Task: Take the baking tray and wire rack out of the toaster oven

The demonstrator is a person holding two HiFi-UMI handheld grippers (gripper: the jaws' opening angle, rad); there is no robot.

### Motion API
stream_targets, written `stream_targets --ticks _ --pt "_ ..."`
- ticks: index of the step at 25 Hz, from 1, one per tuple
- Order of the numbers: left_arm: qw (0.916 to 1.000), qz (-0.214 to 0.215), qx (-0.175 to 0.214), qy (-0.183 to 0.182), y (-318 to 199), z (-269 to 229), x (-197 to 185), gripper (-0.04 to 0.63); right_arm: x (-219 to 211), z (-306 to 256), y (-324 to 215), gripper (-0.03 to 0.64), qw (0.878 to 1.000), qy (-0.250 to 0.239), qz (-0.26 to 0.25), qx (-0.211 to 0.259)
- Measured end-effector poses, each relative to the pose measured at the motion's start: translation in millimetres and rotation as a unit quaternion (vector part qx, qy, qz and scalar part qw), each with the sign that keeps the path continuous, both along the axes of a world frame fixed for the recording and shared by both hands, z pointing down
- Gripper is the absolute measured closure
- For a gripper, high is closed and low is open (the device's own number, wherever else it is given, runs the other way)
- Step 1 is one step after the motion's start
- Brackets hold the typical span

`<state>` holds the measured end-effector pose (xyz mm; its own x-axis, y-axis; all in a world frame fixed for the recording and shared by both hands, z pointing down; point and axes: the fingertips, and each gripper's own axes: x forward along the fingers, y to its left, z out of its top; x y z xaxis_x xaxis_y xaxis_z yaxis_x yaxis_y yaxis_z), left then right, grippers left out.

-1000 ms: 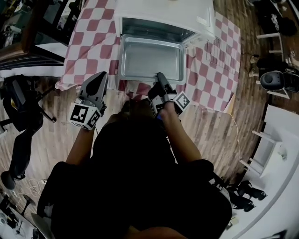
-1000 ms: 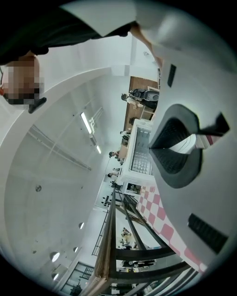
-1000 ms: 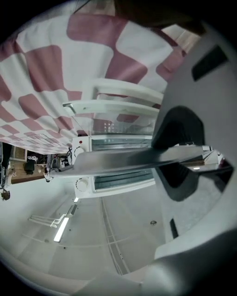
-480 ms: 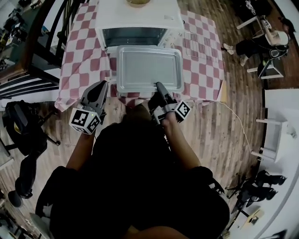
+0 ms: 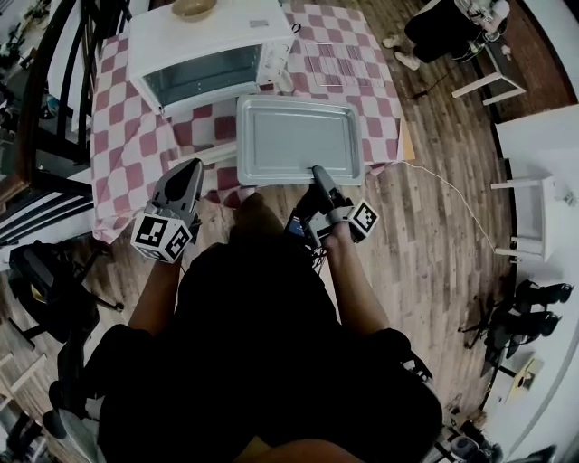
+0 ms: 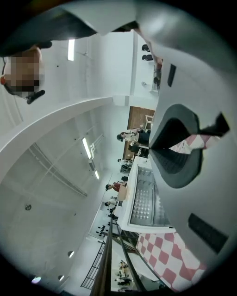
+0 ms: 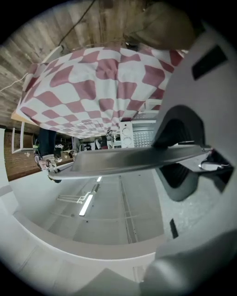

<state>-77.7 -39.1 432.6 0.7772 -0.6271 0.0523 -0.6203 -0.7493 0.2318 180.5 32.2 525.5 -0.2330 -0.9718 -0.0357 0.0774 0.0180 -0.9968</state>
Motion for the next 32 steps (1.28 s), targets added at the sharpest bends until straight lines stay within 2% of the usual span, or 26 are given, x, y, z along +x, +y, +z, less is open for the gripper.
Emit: stream_targets --ticks 8,15,18,26,32 --pt "0.9986 0.051 -0.012 0.002 4 8 65 0.601 69 2 31 0.538 0.999 0.017 0.040 -0.002" --pt "0.9969 0.076 -0.017 -0.013 -10 12 126 0.601 123 22 21 0.537 0.999 0.011 0.042 -0.011" --pt "0.9967 0.075 -0.023 -0.022 -22 18 150 0.601 143 38 9 0.537 0.999 0.002 0.032 -0.022" --pt "0.9947 0.060 -0.075 -0.038 -56 43 224 0.601 207 85 -29 0.535 0.998 -0.010 0.001 -0.067" --pt "0.9929 0.051 -0.092 -0.055 -81 60 271 0.601 258 119 -59 0.535 0.995 -0.013 -0.017 -0.097"
